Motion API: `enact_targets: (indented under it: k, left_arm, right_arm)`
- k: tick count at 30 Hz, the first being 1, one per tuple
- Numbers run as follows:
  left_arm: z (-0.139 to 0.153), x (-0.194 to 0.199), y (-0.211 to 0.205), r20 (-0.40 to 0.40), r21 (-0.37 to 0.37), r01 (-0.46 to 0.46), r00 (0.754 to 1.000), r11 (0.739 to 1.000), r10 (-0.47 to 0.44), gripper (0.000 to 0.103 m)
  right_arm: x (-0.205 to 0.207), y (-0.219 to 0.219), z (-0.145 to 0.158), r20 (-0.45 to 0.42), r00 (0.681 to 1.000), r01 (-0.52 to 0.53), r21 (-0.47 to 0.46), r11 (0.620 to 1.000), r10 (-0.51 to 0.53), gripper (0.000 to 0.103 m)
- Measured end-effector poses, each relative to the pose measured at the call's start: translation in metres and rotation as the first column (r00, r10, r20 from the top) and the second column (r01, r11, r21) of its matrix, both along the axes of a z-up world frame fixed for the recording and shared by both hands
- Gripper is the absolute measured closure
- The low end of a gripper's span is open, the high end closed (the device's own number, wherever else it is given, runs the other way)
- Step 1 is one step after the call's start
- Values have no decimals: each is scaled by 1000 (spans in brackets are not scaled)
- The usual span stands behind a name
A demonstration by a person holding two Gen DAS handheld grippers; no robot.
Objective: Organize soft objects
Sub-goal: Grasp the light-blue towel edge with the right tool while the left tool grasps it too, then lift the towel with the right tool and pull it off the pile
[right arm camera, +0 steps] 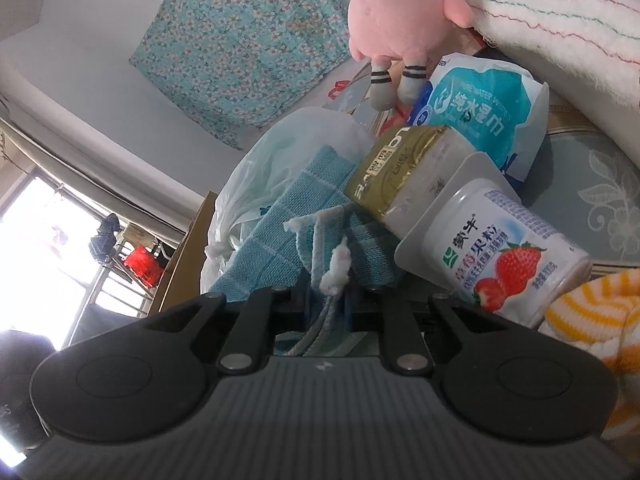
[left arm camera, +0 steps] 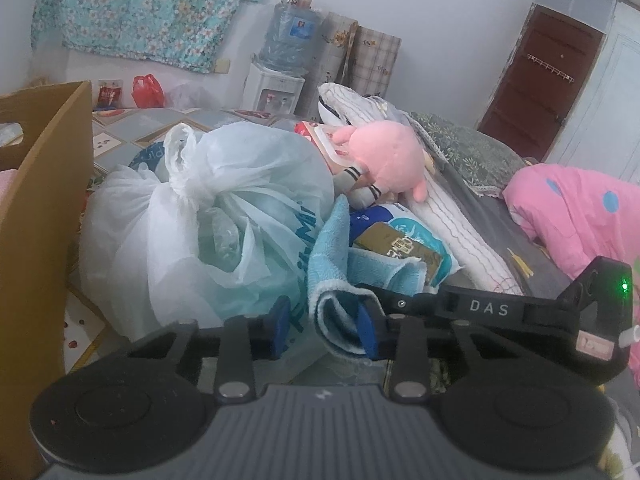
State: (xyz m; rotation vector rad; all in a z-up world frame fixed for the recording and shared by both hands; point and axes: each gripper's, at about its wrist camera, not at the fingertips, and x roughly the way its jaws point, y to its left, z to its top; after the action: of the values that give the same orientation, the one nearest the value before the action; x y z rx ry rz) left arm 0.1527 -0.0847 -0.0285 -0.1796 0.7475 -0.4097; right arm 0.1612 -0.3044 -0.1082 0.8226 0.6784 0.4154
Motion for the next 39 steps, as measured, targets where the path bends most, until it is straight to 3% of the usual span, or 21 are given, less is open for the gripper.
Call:
enact_targets:
  k: [4, 14, 16, 26, 39]
  left_arm:
    - [-1, 2, -4, -2, 6, 6, 1000, 1000, -6, 78]
    - [-4, 10, -10, -26, 13, 17, 1000, 1000, -16, 78]
    - [-6, 11, -11, -29, 2, 25, 999, 1000, -25, 93]
    - [8, -8, -9, -5, -48, 73, 997, 996, -73, 95]
    - [10, -69, 9, -43, -139, 127, 990, 982, -134, 95]
  right_arm:
    - [0, 0, -1, -3, 1000, -1, 11, 1000, 1, 90]
    - [0, -3, -5, 1, 1000, -5, 35, 999, 5, 90]
    - [-2, -4, -5, 9, 1000, -8, 34, 999, 8, 90]
    - [-19, -9, -8, 15, 999, -43, 132, 990, 41, 90]
    - [-84, -6, 1, 19, 994, -112, 107, 988, 111, 90]
